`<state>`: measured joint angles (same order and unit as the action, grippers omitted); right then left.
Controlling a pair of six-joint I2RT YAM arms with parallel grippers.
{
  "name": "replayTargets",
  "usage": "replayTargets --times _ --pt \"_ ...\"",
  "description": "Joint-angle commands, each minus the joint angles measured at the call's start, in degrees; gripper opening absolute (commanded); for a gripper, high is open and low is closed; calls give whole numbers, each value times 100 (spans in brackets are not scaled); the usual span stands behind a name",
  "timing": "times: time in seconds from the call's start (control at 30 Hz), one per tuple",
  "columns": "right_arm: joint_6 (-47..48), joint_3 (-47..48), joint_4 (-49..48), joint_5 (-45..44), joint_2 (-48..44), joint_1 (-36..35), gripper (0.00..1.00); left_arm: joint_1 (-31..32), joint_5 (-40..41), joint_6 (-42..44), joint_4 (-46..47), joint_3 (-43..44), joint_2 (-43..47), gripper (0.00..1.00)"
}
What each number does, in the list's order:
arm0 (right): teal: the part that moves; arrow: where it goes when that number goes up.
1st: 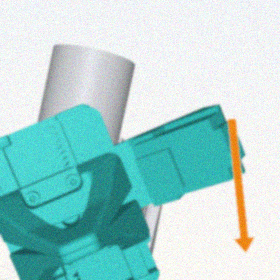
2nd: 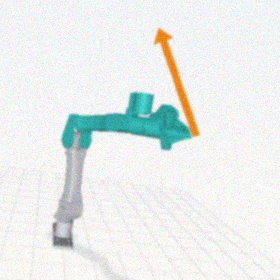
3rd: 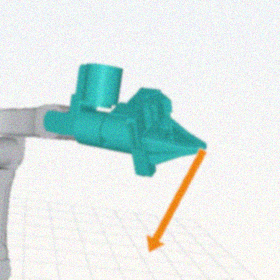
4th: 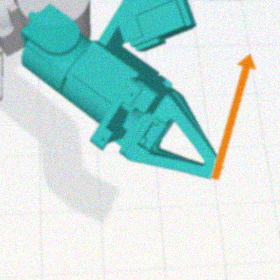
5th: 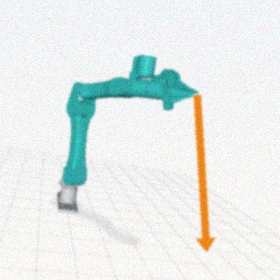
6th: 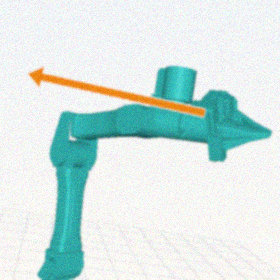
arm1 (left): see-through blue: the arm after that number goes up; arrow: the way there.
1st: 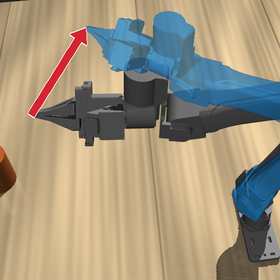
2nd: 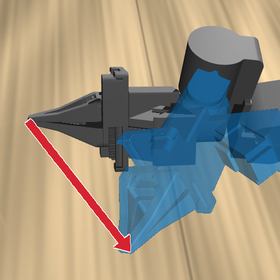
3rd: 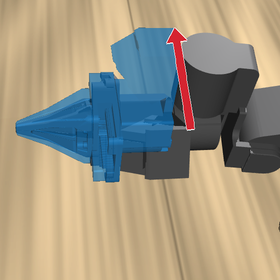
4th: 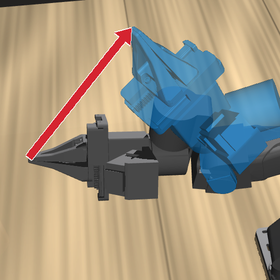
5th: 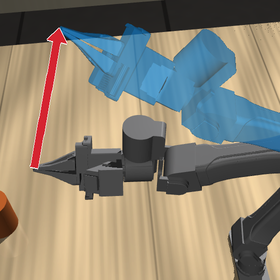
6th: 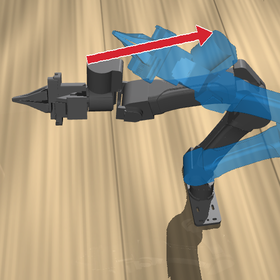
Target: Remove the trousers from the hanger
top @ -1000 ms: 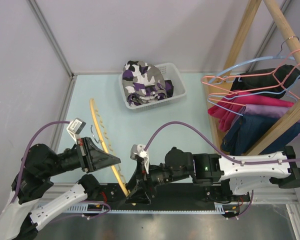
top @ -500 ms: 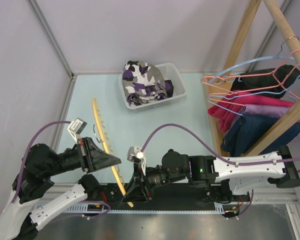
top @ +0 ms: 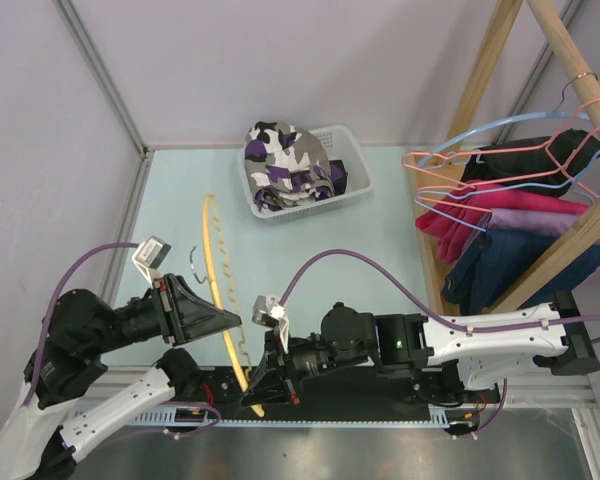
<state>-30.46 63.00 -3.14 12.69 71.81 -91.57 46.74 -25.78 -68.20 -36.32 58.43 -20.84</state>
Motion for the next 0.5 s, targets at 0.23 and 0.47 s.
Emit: replayTargets --times 0.23,0.47 --pt "-303 378 31 -1514 -62 -45 0 10 767 193 -24 115 475 78" --pt "-549 1028 664 -2252 131 209 0 10 1600 597 -1025 405 844 79"
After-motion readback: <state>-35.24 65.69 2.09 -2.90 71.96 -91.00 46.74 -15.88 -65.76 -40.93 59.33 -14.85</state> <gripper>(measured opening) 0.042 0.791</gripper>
